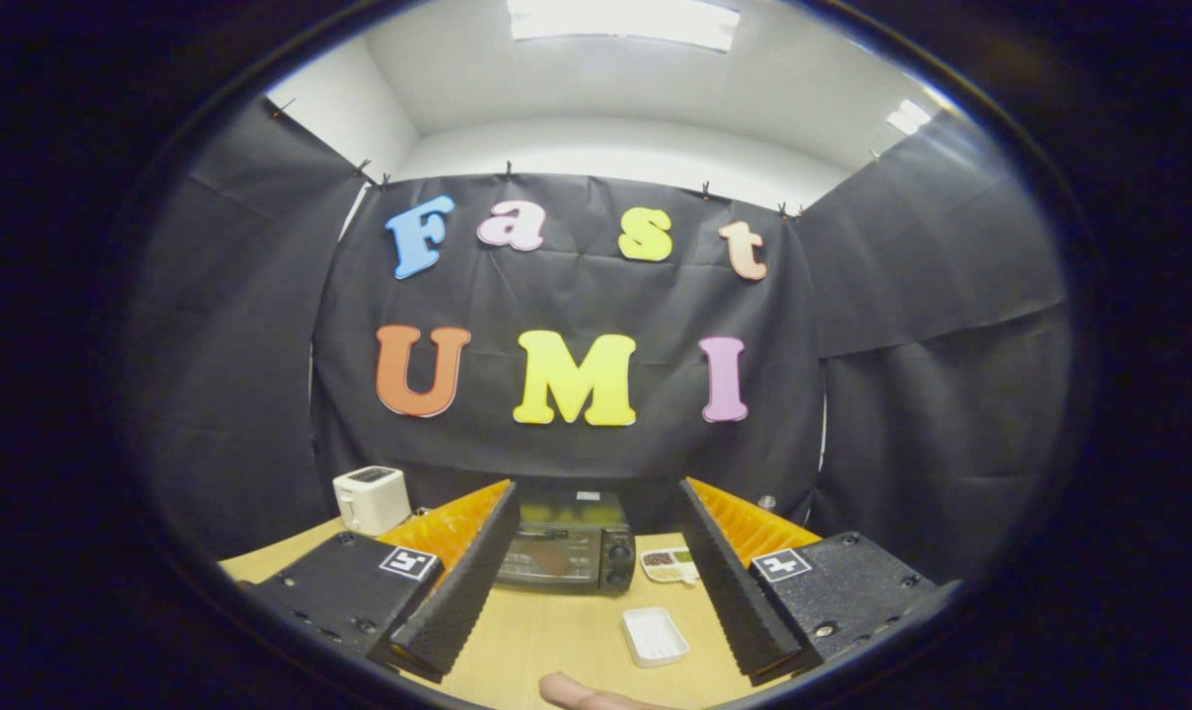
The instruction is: Open the toaster oven, put the food inside, and close the toaster oven door.
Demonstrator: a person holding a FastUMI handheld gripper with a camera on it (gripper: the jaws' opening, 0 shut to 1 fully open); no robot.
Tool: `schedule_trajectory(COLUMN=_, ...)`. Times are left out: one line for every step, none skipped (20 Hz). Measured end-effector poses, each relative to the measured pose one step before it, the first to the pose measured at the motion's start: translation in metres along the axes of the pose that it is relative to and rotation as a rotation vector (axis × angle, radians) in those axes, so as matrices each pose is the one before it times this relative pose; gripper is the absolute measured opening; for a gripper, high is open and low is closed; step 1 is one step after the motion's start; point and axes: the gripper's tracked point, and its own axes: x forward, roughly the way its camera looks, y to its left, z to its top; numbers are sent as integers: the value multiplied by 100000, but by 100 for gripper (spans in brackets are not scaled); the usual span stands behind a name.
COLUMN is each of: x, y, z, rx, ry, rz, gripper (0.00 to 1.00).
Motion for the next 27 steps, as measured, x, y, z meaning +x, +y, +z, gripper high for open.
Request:
schedule_trajectory(x=-522, y=-263, z=-422, rx=1783, ry=503, rz=462, gripper=100)
schedule_trajectory(x=-92, y=30, z=-196, rx=1434, ry=141, rz=1444, gripper=100)
schedule_trajectory(x=-137, y=-278, z=14, rx=897, ry=-197, rz=423, gripper=100)
schedule_trajectory(x=39, y=-791, z=-64, rx=363, ry=-198, rz=-1007, gripper=100)
schedule_trajectory(x=-33, y=-627, z=214, rx=429, ry=-507, rz=-1447, gripper=100)
schedule_trajectory(x=16, y=-89, z=186, rx=653, ry=-495, rz=-370, gripper=100)
schedule_trajectory(x=-5, y=145, z=206, rx=943, ry=-451, rz=481, gripper=100)
schedule_trajectory(x=-82, y=301, z=6, rx=541, ry=-75, rz=945, gripper=100)
schedule_trajectory(x=-79, y=273, z=-7, rx=149, ry=242, rz=1109, gripper=100)
schedule_trajectory(x=-18, y=118, z=-153, rx=-336, ry=281, rz=688, gripper=100)
schedule_trajectory(x=18, y=47, z=-133, rx=-612, ry=33, rz=175, gripper=100)
schedule_trajectory(x=119, y=147, z=-257, rx=-784, ry=300, rz=206, gripper=100)
schedule_trajectory(x=38, y=233, z=-210, rx=-516, ry=438, rz=429, gripper=100)
schedule_trajectory(x=135, y=314, z=-315, rx=-385, ry=337, rz=615, gripper=100)
schedule_trajectory(x=128, y=194, z=-264, rx=-482, ry=546, rz=416, gripper=100)
schedule_trajectory(x=118, y=39, z=-425, rx=-356, ry=882, rz=38, gripper=100)
schedule_trajectory(x=61, y=141, z=-274, rx=-147, ry=568, rz=214, gripper=100)
schedule_trajectory(x=157, y=264, z=-172, rx=-129, ry=496, rz=493, gripper=100)
schedule_trajectory(x=52, y=151, z=-252, rx=-153, ry=690, rz=335, gripper=100)
schedule_trajectory(x=137, y=14, z=-353, rx=-85, ry=606, rz=79, gripper=100)
schedule_trajectory(x=59, y=102, z=-117, rx=2, ry=159, rz=242, gripper=100)
schedule_trajectory(x=122, y=28, z=-114, rx=-155, ry=35, rz=125, gripper=100)
schedule_trajectory(x=47, y=-28, z=-120, rx=-342, ry=267, rz=-129, gripper=100)
schedule_trajectory(x=-46, y=-71, z=-193, rx=-203, ry=223, rz=-110, gripper=100)
schedule_trajectory(x=75, y=-23, z=-15, rx=74, ry=21, rz=-17, gripper=100)
schedule_trajectory(x=42, y=-26, z=-24, rx=371, ry=-156, rz=17, gripper=100)
schedule_trajectory(x=43, y=-18, z=-42, rx=265, ry=9, rz=68, gripper=100)
